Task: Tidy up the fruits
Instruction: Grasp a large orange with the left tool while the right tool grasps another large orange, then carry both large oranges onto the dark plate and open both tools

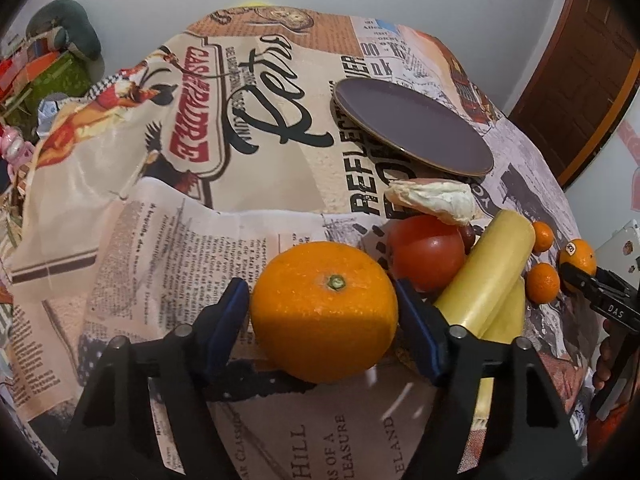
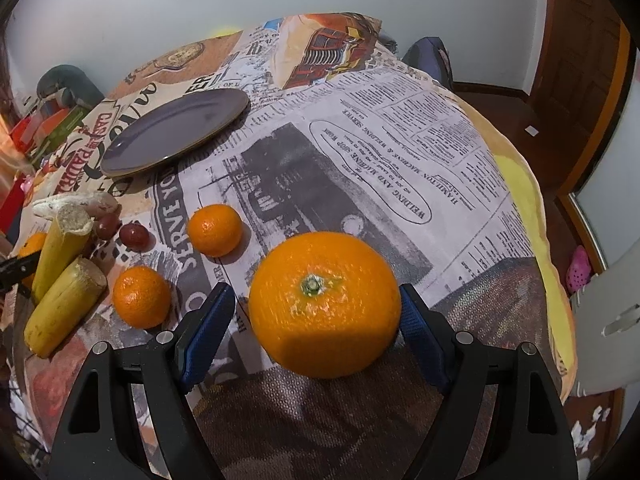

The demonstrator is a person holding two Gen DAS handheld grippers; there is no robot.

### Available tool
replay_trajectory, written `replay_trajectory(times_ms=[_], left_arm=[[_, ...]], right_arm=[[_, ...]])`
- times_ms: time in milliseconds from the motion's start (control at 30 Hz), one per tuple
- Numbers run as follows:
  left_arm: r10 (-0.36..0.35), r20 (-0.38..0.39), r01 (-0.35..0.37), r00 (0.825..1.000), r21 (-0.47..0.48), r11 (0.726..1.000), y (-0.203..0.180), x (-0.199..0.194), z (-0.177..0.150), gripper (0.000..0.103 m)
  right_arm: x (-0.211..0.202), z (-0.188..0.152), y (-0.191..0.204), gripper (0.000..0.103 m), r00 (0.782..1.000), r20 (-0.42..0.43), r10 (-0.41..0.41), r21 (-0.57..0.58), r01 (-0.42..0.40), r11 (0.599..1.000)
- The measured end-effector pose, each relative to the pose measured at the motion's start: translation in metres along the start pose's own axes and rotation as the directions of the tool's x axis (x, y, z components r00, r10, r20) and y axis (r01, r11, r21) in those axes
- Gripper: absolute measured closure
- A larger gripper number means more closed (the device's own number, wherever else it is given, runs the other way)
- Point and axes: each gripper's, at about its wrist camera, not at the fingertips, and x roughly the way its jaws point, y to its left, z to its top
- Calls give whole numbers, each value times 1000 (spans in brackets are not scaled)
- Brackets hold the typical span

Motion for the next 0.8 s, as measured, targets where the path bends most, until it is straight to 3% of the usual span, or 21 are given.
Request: replay_trajectory(times_ms=[133,467,800], left_arm=[[-13,-2,13,1000,-5,1000,0,0,0,34],[17,12,-16,1000,-24,1000,5,-13,2,34],[38,140,-38,989,-6,999,1,-61,22,34]], right_arm=[[1,2,0,39,1000,6,-20,-10,20,1000],[-10,6,2,40,1000,27,-6,-20,7,1000],[-43,33,16,40,989,146,12,-49,-5,999]])
